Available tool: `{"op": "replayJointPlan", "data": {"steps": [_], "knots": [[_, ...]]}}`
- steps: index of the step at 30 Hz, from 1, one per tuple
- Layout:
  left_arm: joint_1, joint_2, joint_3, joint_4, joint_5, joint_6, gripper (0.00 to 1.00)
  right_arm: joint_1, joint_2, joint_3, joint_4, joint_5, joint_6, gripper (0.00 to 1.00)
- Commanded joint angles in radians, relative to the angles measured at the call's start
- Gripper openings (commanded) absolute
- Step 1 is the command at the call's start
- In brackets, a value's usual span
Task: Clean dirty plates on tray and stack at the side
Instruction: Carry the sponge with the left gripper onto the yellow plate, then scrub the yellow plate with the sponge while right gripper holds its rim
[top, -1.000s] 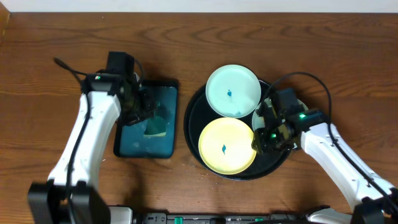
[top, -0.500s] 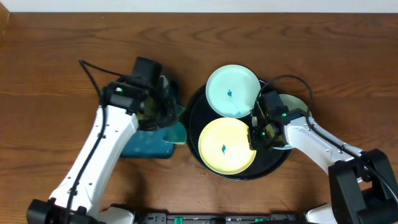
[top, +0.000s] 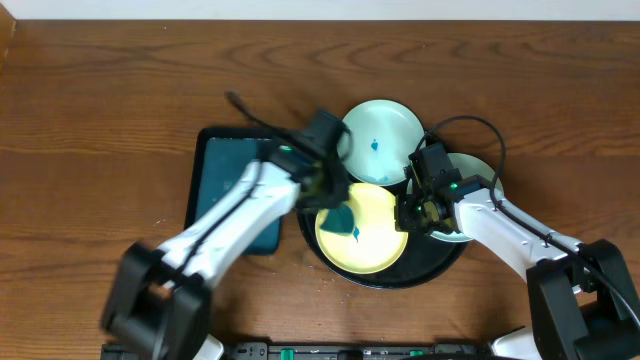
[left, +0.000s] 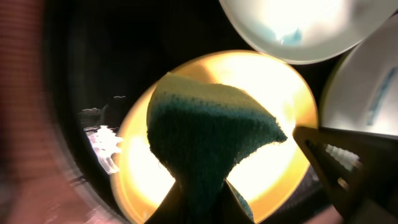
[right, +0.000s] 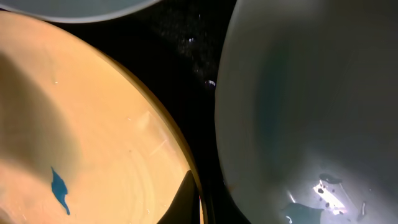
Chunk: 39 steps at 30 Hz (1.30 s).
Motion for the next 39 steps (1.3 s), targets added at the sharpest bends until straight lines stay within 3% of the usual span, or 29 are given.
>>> {"op": "replayJointPlan", "data": {"steps": [1,6,10,13,19,26,34,36,39], "knots": [[-0.060,0.104,-0.009,0.047,-0.021,-0.083,0.07,-0.005,0.014,-0.002,0.015,0.119,0.052,0.01],[-0.087,0.243,-0.009,0.093,-0.018,-0.160,0.07,-0.005,0.014,-0.002,0.016,0.118,0.052,0.01],[-0.106,0.328,-0.009,0.214,0.148,-0.164,0.07,-0.005,0.014,-0.002,0.016,0.118,0.052,0.01],[-0.127,0.367,-0.009,0.319,0.273,-0.145,0.07,-0.005,0.014,-0.001,0.016,0.118,0.052,0.01],[-0.134,0.373,-0.009,0.316,0.276,-0.071,0.07,-0.005,0.014,-0.002,0.016,0.117,0.052,0.01],[-0.062,0.369,0.028,0.005,-0.119,-0.065,0.07,-0.005,0.014,-0.002,0.012,0.117,0.052,0.01],[-0.016,0.335,0.051,-0.134,-0.475,-0.076,0.07,-0.005,0.014,-0.002,0.012,0.118,0.052,0.01],[-0.016,0.335,0.051,-0.151,-0.531,-0.076,0.07,-0.005,0.014,-0.002,0.011,0.118,0.052,0.01],[-0.020,0.335,0.051,-0.132,-0.499,-0.076,0.07,-0.005,0.014,-0.002,0.006,0.118,0.052,0.01]]}}
